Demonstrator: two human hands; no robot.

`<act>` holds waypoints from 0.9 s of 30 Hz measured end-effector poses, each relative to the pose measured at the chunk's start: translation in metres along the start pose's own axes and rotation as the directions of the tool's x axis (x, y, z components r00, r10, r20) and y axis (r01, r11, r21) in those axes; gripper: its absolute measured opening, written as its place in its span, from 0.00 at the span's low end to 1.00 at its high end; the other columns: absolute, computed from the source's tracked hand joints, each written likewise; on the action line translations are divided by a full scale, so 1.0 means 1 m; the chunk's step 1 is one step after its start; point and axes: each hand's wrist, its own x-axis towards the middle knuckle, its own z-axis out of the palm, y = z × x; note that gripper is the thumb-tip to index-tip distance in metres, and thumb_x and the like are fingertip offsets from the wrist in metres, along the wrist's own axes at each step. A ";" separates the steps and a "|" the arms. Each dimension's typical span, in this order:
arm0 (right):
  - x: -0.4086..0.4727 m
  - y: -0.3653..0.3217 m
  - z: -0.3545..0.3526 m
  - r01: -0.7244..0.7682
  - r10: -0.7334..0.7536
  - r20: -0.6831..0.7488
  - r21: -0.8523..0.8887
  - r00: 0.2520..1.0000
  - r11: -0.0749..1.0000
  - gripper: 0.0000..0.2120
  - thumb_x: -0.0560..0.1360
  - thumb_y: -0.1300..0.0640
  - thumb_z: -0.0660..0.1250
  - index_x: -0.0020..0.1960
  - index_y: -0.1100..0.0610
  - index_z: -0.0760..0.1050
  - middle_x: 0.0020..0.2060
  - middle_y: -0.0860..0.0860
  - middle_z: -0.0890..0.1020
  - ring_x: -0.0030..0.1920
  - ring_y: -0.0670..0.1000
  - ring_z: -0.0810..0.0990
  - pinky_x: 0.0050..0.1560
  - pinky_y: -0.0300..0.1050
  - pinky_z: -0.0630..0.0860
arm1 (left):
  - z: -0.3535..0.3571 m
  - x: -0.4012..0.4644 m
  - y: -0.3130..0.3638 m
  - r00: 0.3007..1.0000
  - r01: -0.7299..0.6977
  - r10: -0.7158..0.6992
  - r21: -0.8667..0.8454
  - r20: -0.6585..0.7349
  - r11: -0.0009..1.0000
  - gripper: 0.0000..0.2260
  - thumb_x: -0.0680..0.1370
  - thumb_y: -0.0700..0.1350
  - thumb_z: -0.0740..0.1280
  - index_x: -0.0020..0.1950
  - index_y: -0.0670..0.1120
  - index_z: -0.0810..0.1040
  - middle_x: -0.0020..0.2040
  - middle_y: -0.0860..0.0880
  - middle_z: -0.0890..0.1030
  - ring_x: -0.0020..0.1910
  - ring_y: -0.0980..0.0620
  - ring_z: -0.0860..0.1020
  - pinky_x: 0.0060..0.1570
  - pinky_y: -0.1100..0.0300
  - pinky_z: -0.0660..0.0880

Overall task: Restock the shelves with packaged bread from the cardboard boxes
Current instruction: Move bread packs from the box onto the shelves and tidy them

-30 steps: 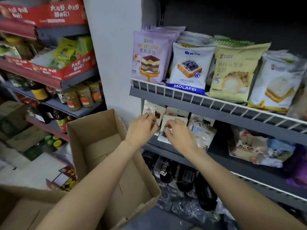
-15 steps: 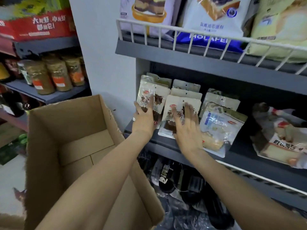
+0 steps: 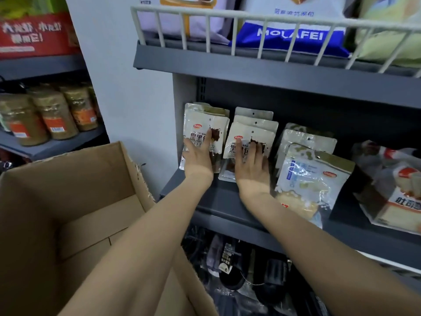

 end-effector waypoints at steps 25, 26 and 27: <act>-0.070 0.089 -0.032 -0.043 0.025 0.112 0.168 0.993 0.985 0.49 0.72 0.73 0.63 0.76 0.50 0.32 0.74 0.55 0.30 0.75 0.60 0.33 0.72 0.65 0.51 | 0.010 -0.057 0.037 0.850 -0.515 0.525 0.131 -0.052 0.847 0.38 0.76 0.40 0.67 0.76 0.62 0.48 0.79 0.48 0.43 0.77 0.41 0.40 0.69 0.34 0.41; -0.066 0.090 -0.029 -0.044 0.027 0.099 0.174 0.995 0.984 0.47 0.73 0.74 0.62 0.76 0.52 0.33 0.75 0.55 0.32 0.75 0.59 0.34 0.73 0.64 0.51 | 0.012 -0.054 0.034 0.841 -0.518 0.532 0.143 -0.095 0.844 0.39 0.74 0.39 0.69 0.76 0.63 0.50 0.79 0.48 0.45 0.77 0.40 0.42 0.69 0.32 0.43; -0.061 0.091 -0.024 -0.050 0.034 0.090 0.184 0.995 0.982 0.45 0.74 0.74 0.60 0.76 0.54 0.33 0.75 0.54 0.33 0.75 0.58 0.34 0.73 0.62 0.50 | 0.014 -0.051 0.032 0.835 -0.516 0.534 0.148 -0.135 0.844 0.40 0.73 0.40 0.71 0.75 0.62 0.52 0.79 0.47 0.48 0.77 0.40 0.45 0.68 0.31 0.45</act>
